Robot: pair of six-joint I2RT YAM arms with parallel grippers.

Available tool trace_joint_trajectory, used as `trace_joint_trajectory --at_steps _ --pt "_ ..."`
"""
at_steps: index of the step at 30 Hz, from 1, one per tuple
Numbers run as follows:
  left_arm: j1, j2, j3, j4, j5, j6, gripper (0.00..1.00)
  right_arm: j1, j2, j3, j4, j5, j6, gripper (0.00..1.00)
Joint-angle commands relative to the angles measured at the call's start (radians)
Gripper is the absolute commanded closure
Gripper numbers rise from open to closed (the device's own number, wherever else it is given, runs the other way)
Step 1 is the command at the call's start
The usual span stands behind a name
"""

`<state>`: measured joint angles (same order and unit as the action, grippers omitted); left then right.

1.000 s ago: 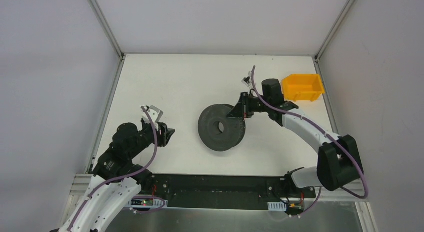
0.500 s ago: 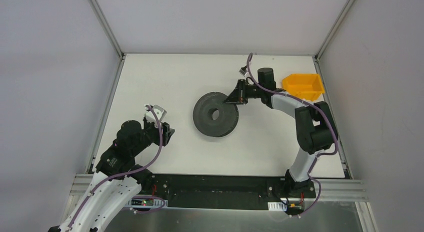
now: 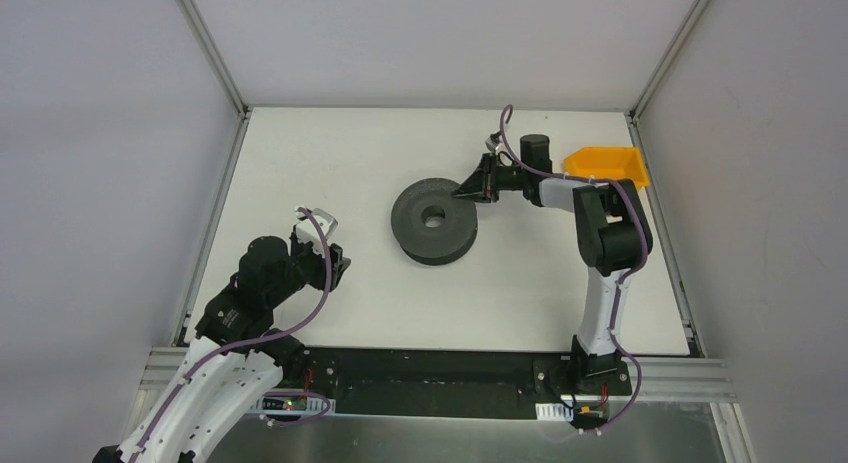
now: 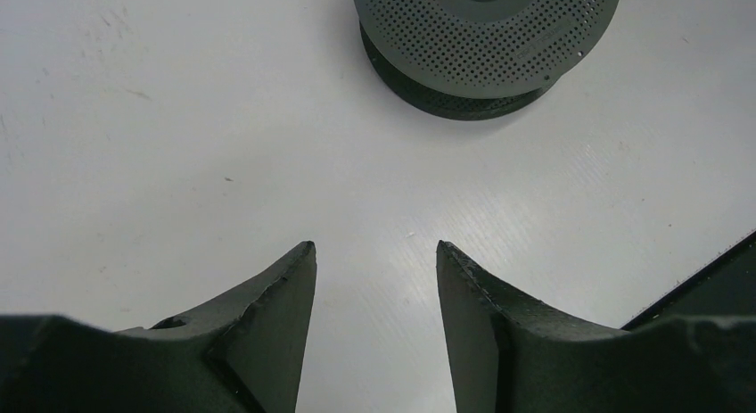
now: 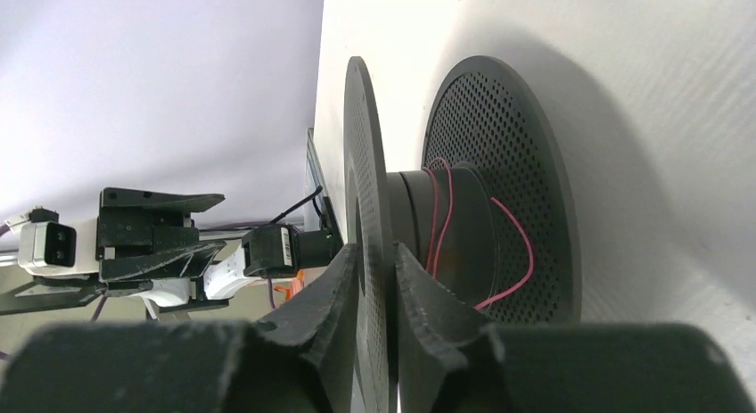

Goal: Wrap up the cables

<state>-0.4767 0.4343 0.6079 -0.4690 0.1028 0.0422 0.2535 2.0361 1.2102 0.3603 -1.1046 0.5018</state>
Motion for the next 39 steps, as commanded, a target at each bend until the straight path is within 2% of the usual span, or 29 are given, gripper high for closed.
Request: trace_joint_trajectory --at_steps 1,5,12,13,15,16,21,25,28,31,33,35,36,39 --pt "0.001 0.006 0.006 0.003 0.011 0.015 0.49 -0.022 0.01 0.047 0.084 -0.037 0.037 0.74" --pt "0.001 0.009 0.007 0.003 0.013 0.018 0.48 -0.053 0.012 0.046 0.082 -0.021 0.052 0.5" --pt "0.001 0.008 0.006 0.001 0.031 0.019 0.48 -0.107 0.002 0.042 0.071 0.015 0.076 0.32" --pt "0.001 0.007 0.007 0.001 0.032 0.019 0.48 -0.115 -0.002 0.046 0.057 0.024 0.074 0.26" --pt "0.001 0.002 0.008 0.0 0.03 0.019 0.48 -0.128 -0.007 0.06 0.002 0.049 0.061 0.03" --pt "0.001 0.001 0.007 -0.001 0.031 0.019 0.48 -0.133 -0.008 0.067 -0.027 0.056 0.047 0.01" --pt "0.001 -0.007 0.007 -0.003 0.033 0.019 0.48 -0.15 -0.039 0.103 -0.258 0.16 -0.066 0.01" --pt "0.001 -0.006 0.008 -0.005 0.037 0.019 0.48 -0.158 -0.088 0.161 -0.53 0.427 -0.156 0.01" --pt "0.001 0.002 0.011 -0.009 0.042 0.019 0.46 -0.158 -0.155 0.166 -0.65 0.616 -0.196 0.01" --pt "0.001 0.006 0.016 -0.012 0.046 0.017 0.39 -0.153 -0.276 0.118 -0.715 0.765 -0.234 0.01" --pt "0.001 0.012 0.017 -0.013 0.043 0.016 0.3 -0.147 -0.372 0.069 -0.746 0.864 -0.255 0.01" --pt "0.001 0.019 0.022 -0.014 0.04 0.016 0.15 -0.134 -0.483 0.003 -0.739 0.943 -0.25 0.01" --pt "0.001 0.023 0.024 -0.014 0.041 0.016 0.03 -0.123 -0.544 -0.026 -0.739 0.977 -0.24 0.01" --pt "0.001 0.032 0.033 -0.019 0.039 0.015 0.01 -0.07 -0.719 -0.09 -0.762 1.063 -0.231 0.01"
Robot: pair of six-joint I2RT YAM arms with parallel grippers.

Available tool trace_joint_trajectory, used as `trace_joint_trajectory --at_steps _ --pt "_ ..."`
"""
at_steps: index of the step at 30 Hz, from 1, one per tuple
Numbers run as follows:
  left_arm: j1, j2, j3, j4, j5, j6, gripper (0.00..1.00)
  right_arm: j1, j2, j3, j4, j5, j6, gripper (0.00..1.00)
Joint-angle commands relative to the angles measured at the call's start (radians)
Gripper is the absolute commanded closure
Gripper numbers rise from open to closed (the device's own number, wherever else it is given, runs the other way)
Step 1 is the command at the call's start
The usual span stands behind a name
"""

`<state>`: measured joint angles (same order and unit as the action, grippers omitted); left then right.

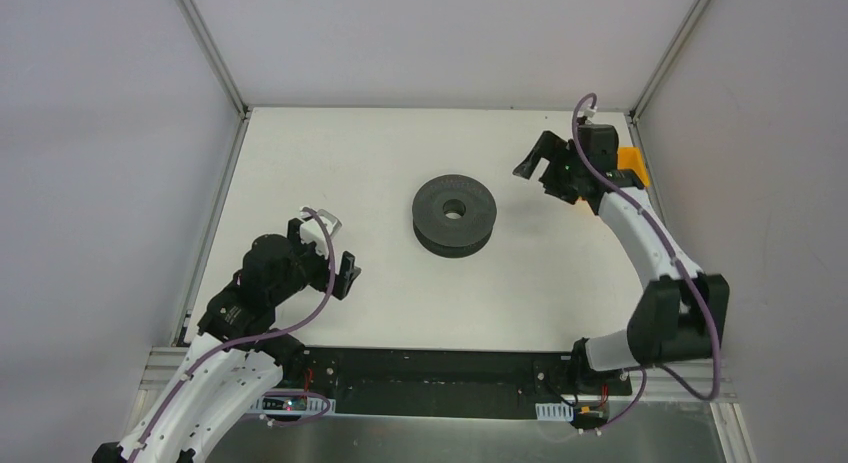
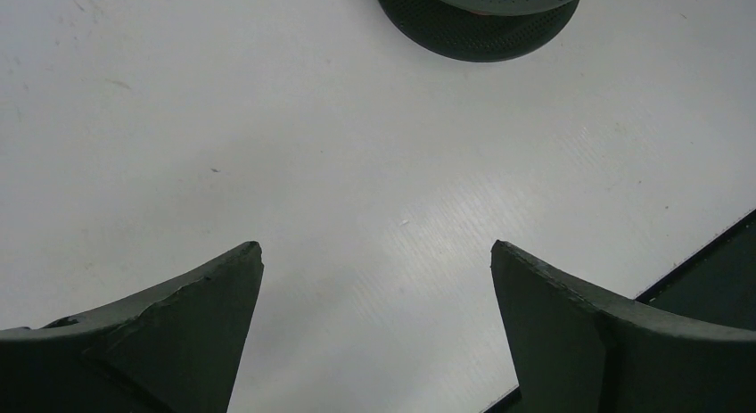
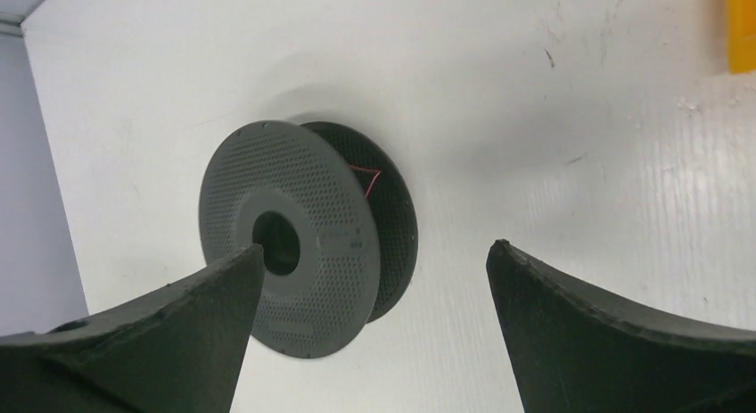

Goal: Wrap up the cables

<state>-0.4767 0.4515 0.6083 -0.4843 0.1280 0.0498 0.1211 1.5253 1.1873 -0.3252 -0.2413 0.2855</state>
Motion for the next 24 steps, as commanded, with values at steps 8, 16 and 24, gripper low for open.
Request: trace_joint_trajectory --at_steps 8,16,24 --pt "0.001 -0.014 0.06 -0.009 -0.156 -0.042 0.01 0.208 -0.602 -0.221 -0.206 0.311 0.026 0.01" --pt "0.001 -0.08 0.082 -0.013 -0.283 -0.122 0.01 0.222 -0.841 -0.38 -0.322 0.274 0.053 0.01" --pt "0.001 -0.16 0.078 -0.013 -0.265 -0.111 0.01 0.222 -1.008 -0.486 -0.262 0.2 0.046 0.01"
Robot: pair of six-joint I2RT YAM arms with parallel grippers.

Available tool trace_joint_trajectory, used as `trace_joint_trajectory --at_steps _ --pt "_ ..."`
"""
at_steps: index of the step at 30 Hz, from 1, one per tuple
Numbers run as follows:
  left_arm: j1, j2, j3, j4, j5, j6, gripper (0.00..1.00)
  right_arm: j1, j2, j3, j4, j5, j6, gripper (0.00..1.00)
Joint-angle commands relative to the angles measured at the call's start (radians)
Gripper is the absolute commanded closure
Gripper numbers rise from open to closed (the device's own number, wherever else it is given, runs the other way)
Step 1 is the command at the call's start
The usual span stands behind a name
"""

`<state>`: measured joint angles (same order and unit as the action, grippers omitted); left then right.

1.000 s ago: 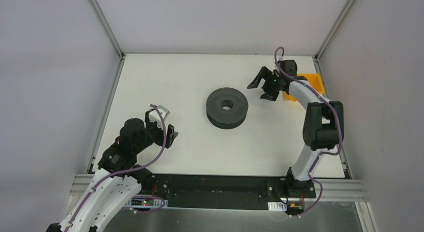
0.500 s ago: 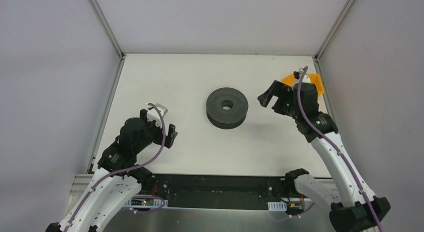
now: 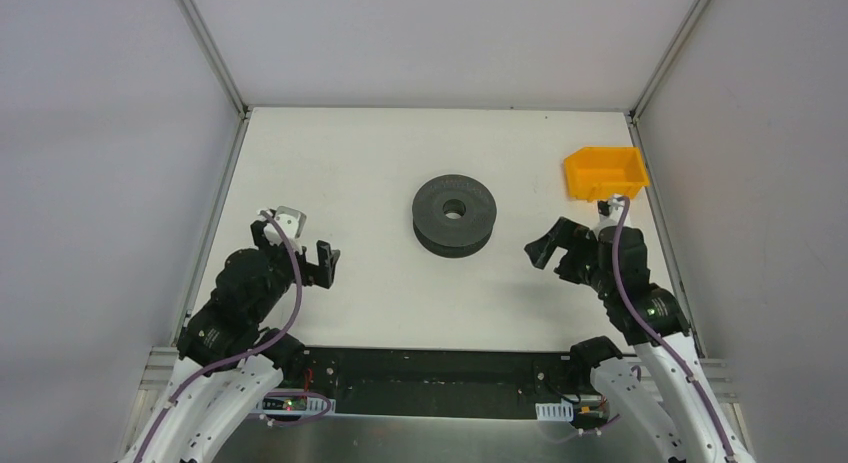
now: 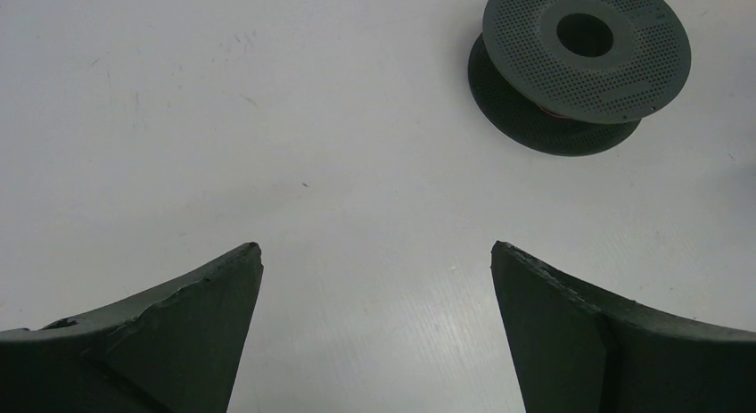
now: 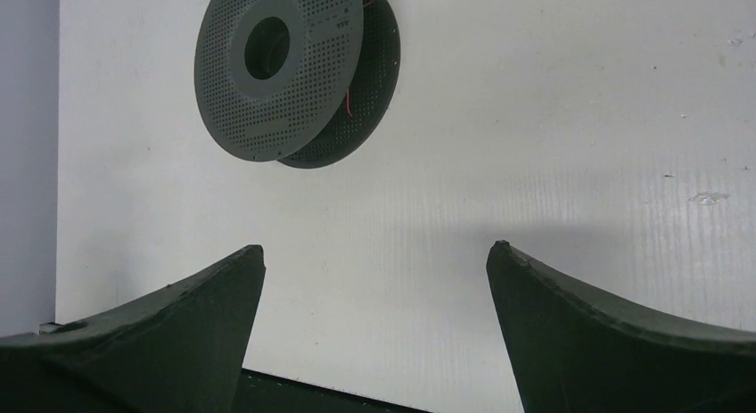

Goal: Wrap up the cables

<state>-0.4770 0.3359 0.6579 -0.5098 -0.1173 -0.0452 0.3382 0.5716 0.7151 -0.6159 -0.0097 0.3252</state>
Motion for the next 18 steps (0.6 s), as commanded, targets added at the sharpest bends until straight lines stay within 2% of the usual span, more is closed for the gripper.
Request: trace_joint_trajectory --at_steps 1,18 --pt "0.001 -0.054 0.027 0.014 -0.022 -0.013 0.01 0.005 -0.061 -0.014 0.03 -0.035 0.003 0.01" --pt "0.002 -0.081 0.022 0.013 -0.038 -0.005 0.0 0.005 -0.057 -0.01 0.014 -0.025 -0.011 0.01"
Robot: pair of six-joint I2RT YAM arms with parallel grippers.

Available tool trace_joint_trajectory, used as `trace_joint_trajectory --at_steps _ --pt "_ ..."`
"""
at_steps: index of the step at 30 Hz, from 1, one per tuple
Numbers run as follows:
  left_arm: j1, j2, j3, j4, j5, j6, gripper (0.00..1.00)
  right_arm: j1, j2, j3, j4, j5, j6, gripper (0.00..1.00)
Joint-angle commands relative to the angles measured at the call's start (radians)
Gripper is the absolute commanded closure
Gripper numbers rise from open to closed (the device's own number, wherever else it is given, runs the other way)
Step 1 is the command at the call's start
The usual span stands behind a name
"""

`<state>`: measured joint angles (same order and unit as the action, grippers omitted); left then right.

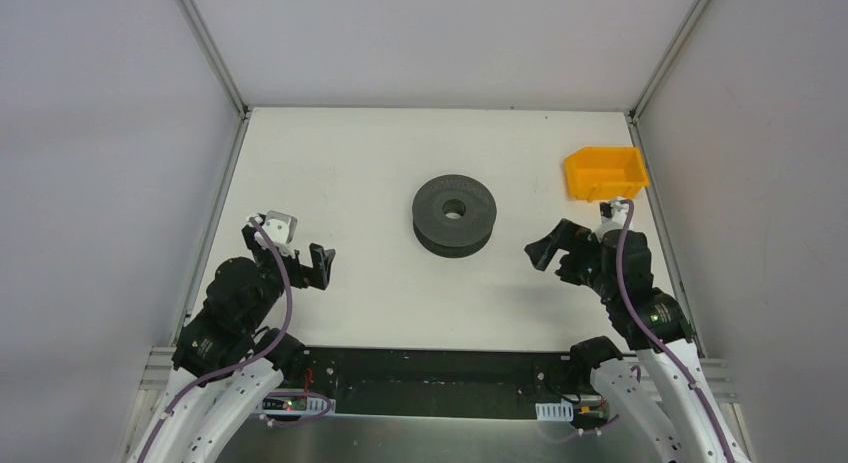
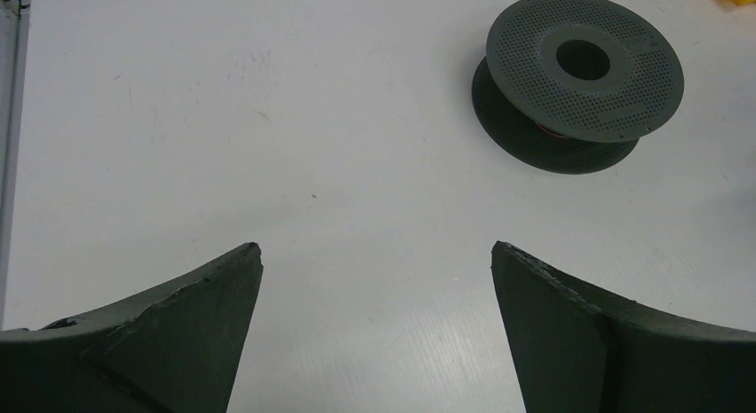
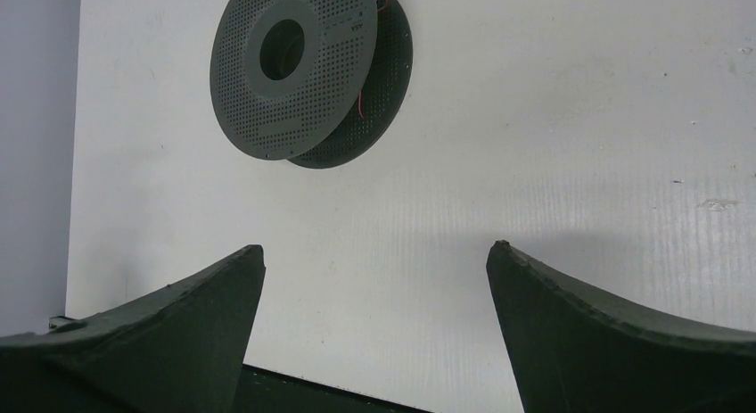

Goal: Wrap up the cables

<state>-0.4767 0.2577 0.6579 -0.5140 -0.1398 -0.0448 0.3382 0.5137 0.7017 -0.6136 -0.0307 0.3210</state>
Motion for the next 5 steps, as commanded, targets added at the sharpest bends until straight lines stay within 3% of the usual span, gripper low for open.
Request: trace_joint_trajectory --at_steps 1,5 --pt "0.001 -0.002 0.021 0.017 -0.016 -0.006 0.0 0.005 0.003 0.002 0.014 -0.002 -0.003 0.01" --pt "0.001 -0.002 0.02 0.017 -0.017 -0.003 0.0 0.006 0.013 0.006 0.015 -0.011 -0.002 0.01"
